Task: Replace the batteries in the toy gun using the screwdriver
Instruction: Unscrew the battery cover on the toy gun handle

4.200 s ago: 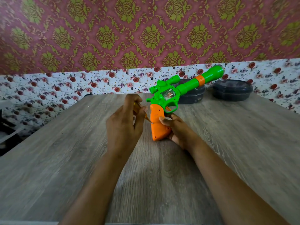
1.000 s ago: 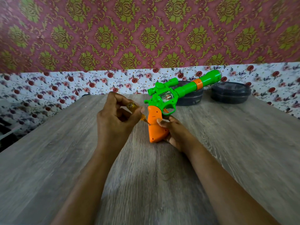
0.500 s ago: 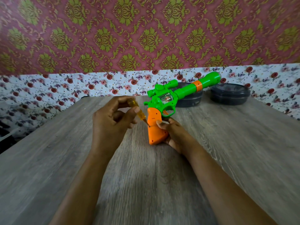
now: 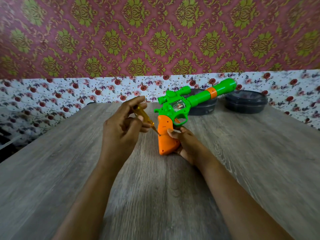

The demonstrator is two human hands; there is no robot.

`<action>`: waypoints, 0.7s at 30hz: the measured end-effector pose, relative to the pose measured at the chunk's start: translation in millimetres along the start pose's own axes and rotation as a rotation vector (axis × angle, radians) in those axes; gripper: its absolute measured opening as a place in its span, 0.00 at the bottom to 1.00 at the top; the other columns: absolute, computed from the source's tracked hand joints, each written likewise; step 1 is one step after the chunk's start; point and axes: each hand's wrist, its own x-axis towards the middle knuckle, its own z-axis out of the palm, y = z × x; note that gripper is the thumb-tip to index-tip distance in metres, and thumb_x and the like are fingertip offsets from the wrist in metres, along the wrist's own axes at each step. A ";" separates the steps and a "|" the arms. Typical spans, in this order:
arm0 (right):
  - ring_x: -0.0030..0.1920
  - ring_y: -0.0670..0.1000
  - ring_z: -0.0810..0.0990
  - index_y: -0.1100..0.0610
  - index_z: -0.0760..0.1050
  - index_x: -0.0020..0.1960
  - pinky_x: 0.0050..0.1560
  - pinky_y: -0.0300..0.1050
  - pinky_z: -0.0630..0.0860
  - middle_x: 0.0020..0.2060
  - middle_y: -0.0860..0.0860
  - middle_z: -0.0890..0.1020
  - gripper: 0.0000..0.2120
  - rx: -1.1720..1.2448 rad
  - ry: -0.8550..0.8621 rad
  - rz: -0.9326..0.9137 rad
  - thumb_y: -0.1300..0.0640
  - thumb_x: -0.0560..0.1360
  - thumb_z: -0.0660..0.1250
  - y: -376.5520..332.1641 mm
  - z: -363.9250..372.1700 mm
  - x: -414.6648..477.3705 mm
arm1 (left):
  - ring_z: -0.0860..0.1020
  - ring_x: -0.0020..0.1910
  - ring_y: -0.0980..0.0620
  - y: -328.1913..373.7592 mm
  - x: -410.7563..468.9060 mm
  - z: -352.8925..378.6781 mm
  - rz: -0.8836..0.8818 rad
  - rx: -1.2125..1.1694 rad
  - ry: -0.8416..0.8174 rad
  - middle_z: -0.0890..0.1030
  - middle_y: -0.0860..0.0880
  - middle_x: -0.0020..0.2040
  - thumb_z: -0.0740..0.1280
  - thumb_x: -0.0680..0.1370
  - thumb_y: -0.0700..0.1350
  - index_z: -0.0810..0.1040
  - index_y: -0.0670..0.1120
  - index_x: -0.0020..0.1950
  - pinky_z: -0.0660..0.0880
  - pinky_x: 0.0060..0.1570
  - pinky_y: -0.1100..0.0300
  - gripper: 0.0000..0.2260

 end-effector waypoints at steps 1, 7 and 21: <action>0.45 0.48 0.77 0.58 0.64 0.69 0.43 0.48 0.75 0.61 0.57 0.75 0.20 0.000 0.001 -0.002 0.63 0.78 0.59 -0.2 0.2 -0.1 | 0.83 0.39 0.54 0.1 0.5 -1.0 -0.004 -0.021 -0.011 0.80 0.52 0.56 0.59 0.77 0.37 0.73 0.50 0.63 0.78 0.39 0.65 0.17; 0.47 0.49 0.76 0.57 0.63 0.70 0.43 0.47 0.75 0.64 0.57 0.73 0.21 -0.019 0.011 0.013 0.62 0.78 0.60 -1.1 0.0 -0.1 | 0.80 0.31 0.56 5.3 1.8 -3.0 -0.046 0.006 0.041 0.82 0.55 0.43 0.69 0.71 0.47 0.77 0.52 0.49 0.75 0.31 0.65 0.08; 0.44 0.47 0.77 0.60 0.65 0.68 0.43 0.47 0.75 0.51 0.52 0.78 0.19 0.016 -0.004 -0.006 0.64 0.78 0.59 -1.1 0.4 -0.6 | 0.82 0.36 0.53 2.4 0.7 -0.6 -0.030 -0.001 -0.014 0.81 0.50 0.48 0.60 0.76 0.39 0.76 0.49 0.53 0.77 0.36 0.64 0.11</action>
